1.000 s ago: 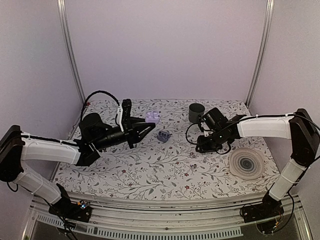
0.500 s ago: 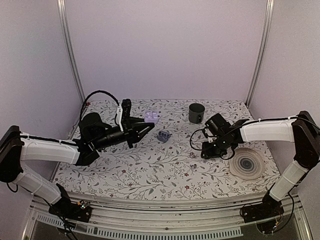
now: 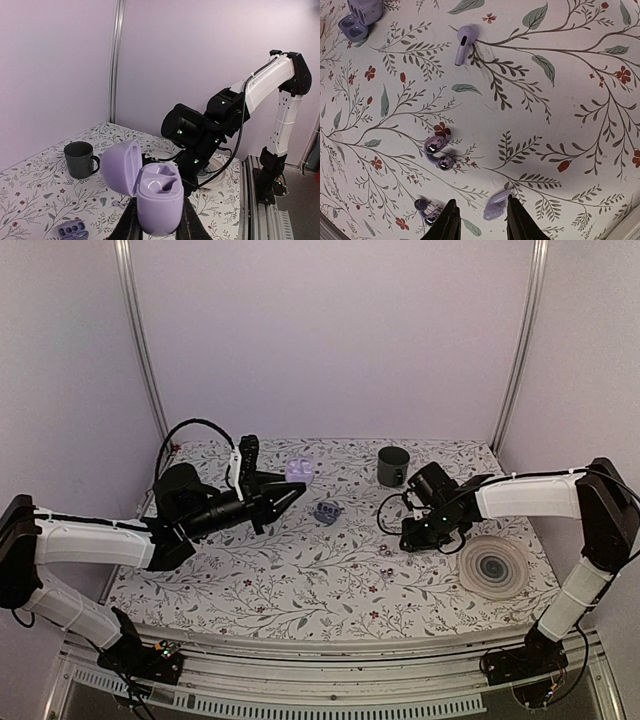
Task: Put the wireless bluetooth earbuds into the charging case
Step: Pick up the left earbud from the center of the board.
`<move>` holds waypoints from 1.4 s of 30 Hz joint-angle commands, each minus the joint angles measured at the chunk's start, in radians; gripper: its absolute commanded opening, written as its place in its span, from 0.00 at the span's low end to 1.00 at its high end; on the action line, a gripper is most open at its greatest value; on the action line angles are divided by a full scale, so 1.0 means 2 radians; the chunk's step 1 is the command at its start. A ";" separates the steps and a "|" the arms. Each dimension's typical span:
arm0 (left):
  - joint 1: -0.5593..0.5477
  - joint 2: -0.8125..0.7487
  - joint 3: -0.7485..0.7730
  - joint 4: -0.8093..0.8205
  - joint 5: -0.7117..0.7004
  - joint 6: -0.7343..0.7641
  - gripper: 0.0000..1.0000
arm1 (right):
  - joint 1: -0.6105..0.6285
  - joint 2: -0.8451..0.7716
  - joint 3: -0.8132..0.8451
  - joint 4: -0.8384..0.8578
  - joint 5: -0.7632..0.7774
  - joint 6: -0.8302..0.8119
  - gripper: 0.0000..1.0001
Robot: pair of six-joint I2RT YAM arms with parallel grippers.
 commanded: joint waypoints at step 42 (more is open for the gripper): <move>0.006 0.028 0.013 -0.006 -0.001 0.002 0.00 | 0.037 0.007 0.002 -0.028 0.021 -0.035 0.15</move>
